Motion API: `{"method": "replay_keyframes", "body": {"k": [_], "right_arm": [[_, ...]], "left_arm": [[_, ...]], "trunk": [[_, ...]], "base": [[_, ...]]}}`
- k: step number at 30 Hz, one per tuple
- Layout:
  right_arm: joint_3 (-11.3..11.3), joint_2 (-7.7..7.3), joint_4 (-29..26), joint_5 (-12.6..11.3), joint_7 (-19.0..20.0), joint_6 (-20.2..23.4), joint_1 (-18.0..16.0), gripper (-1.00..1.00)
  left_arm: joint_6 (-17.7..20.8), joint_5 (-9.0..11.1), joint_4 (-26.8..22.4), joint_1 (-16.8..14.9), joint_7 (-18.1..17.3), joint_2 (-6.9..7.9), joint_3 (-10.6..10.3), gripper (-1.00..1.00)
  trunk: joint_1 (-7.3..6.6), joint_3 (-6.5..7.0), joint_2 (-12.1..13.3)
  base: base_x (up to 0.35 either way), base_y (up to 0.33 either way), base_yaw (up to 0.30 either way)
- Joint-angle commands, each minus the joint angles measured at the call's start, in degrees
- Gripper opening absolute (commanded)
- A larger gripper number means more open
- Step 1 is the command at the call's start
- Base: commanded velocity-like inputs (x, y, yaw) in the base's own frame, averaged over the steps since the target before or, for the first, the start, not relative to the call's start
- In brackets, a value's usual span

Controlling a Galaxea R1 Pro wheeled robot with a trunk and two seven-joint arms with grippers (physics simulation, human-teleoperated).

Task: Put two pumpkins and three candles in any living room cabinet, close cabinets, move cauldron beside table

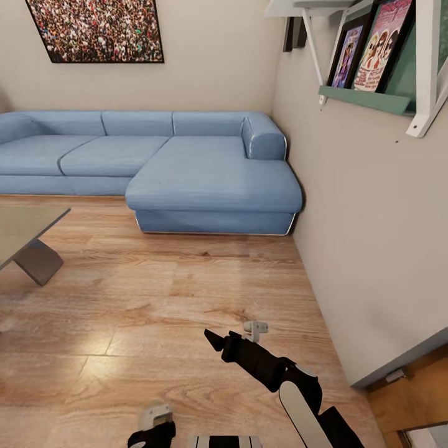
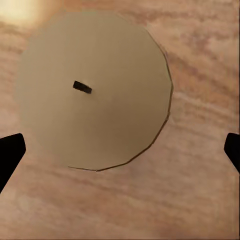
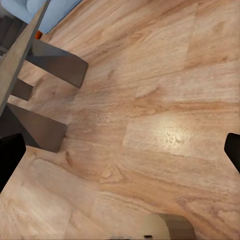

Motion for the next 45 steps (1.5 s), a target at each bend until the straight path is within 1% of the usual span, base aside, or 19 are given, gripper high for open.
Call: {"method": "replay_keyframes", "body": {"k": [1,3,4,6,7,8,10,14,18,21,26,30,37,41,44,45], "right_arm": [[-0.1,0.02,0.0,-0.1,0.1,0.3,0.0,1.00],[-0.1,0.00,0.1,-0.1,0.1,0.3,0.0,1.00],[-0.1,-0.01,0.1,-0.2,0.1,0.3,0.0,1.00],[-0.1,0.02,0.2,-0.1,0.1,0.3,0.0,1.00],[-0.1,0.04,0.2,-0.1,0.1,0.3,0.0,1.00],[0.0,0.05,0.2,-0.2,0.1,0.2,0.0,1.00],[0.0,0.09,0.2,-0.2,0.1,0.2,0.0,1.00],[0.0,0.16,0.2,-0.2,0.1,0.2,0.0,1.00],[0.0,0.23,0.2,-0.2,0.1,0.2,0.0,1.00],[0.0,0.24,0.2,-0.2,0.1,0.2,0.0,1.00],[0.0,0.25,0.2,-0.2,0.1,0.2,0.0,1.00],[0.0,0.19,0.2,-0.2,0.1,0.2,0.0,1.00],[0.1,0.17,-0.2,-0.2,0.3,0.3,0.0,1.00],[0.2,-0.08,-0.8,-0.2,0.6,0.3,0.0,1.00],[0.3,-0.15,-0.9,-0.3,2.7,0.3,0.0,1.00],[0.2,-0.15,-0.9,-0.3,4.0,0.4,0.0,1.00]], "left_arm": [[-0.2,0.5,-0.2,-0.2,0.0,0.09,-0.4,1.00],[-0.2,0.5,-0.8,-0.8,-0.2,0.45,-0.4,1.00],[-0.1,0.5,-1.2,-1.2,-0.2,0.99,-0.3,1.00],[0.3,0.6,-3.3,-1.8,-0.2,3.51,-0.2,1.00],[0.4,0.7,-4.0,-1.8,-0.1,4.25,-0.2,1.00],[0.5,0.7,-4.6,-1.9,-0.1,4.77,-0.2,1.00],[0.5,0.8,-5.2,-2.0,0.1,5.28,-0.2,1.00],[0.6,1.3,-5.6,-2.0,0.2,5.57,-0.2,1.00],[0.6,1.4,-5.7,-2.1,0.2,5.64,-0.1,1.00],[0.6,1.5,-5.7,-2.1,0.1,5.39,-0.1,1.00],[0.6,1.6,-5.7,-2.1,-0.4,4.97,-0.2,1.00],[0.5,1.6,-5.7,-2.1,-0.5,4.92,-0.2,1.00],[0.5,1.6,-5.7,-2.1,-0.5,4.91,-0.2,1.00],[0.5,1.7,-5.7,-2.1,-0.5,4.91,-0.2,1.00],[0.5,1.7,-5.7,-2.1,-0.6,4.91,-0.2,1.00],[0.5,1.7,-5.7,-2.1,-0.6,4.91,-0.2,1.00]], "trunk": [[-0.01,-0.04,0.0],[-0.01,-0.04,0.0],[-0.01,-0.04,0.0],[-0.01,-0.04,0.0],[-0.01,-0.04,0.0],[-0.01,-0.04,0.0],[-0.01,-0.04,0.0],[-0.01,-0.04,0.0],[-0.01,-0.04,0.0],[0.07,-0.71,-0.1],[0.07,-0.71,-0.1],[0.17,-1.59,-0.1],[0.17,-1.59,-0.1],[0.17,-1.59,-0.1],[0.17,-1.59,-0.1],[0.17,-1.59,-0.1]], "base": [[0.000,0.000,0.000],[0.000,0.000,0.000],[0.000,0.000,0.000],[0.000,0.000,0.000],[0.000,0.000,0.000],[0.000,0.000,0.000],[0.000,0.000,0.000],[0.000,0.000,0.000],[0.000,0.000,0.000],[0.000,0.000,0.000],[0.000,0.000,0.000],[0.000,0.000,0.000],[0.000,0.000,0.000],[0.000,0.000,0.000],[0.000,0.000,0.000],[0.000,0.000,0.000]]}}
